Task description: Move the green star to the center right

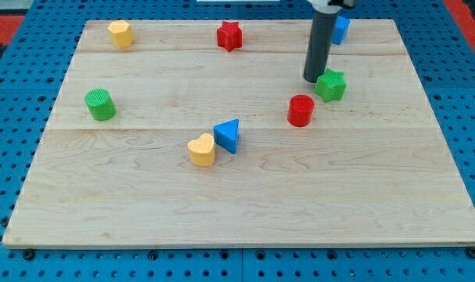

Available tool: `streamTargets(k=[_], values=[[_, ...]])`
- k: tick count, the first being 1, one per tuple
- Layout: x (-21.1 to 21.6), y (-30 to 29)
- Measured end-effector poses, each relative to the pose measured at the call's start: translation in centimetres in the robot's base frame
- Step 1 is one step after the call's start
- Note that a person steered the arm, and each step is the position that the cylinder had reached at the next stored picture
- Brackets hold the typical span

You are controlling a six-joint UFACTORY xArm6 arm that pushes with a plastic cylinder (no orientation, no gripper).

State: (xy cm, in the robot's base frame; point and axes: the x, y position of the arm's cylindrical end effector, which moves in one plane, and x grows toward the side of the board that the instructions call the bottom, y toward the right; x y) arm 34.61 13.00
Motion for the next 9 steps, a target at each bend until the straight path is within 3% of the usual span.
streamTargets(k=[2, 9], values=[[3.37, 2.63], [3.37, 2.32]])
